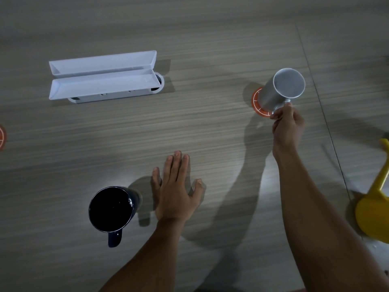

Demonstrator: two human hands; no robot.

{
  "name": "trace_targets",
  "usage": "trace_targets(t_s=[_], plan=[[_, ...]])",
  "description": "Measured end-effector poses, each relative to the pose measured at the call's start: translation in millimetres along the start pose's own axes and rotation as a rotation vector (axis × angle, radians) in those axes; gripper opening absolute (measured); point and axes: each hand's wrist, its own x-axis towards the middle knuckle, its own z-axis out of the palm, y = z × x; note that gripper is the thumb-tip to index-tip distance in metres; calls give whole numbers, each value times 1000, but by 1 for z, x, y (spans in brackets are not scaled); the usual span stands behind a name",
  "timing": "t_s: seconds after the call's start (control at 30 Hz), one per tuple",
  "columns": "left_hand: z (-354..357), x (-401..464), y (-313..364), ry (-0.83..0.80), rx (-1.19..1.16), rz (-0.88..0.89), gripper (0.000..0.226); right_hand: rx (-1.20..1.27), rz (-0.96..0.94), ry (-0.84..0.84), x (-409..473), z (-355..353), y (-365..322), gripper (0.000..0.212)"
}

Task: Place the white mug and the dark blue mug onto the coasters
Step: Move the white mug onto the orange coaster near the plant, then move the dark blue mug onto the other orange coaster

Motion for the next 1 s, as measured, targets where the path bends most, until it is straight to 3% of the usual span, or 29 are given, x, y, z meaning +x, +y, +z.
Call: trace_targets(t_s=[0.3,0.43,0.6,1.0], plan=[[2,0,-2,-1,1,9,75,-60,19,76,-14,-9,-2,12],[-2,-1,-3,-24,-5,28,75,-142,58,122,-42,-17,-5,10],[-7,-7,-10,-56,-55,90,70,-171,65,-74,-102,-29,-6,23],[-11,-112,-98,-67,-57,326,63,-327,22,-382,-242,-20,20,23]])
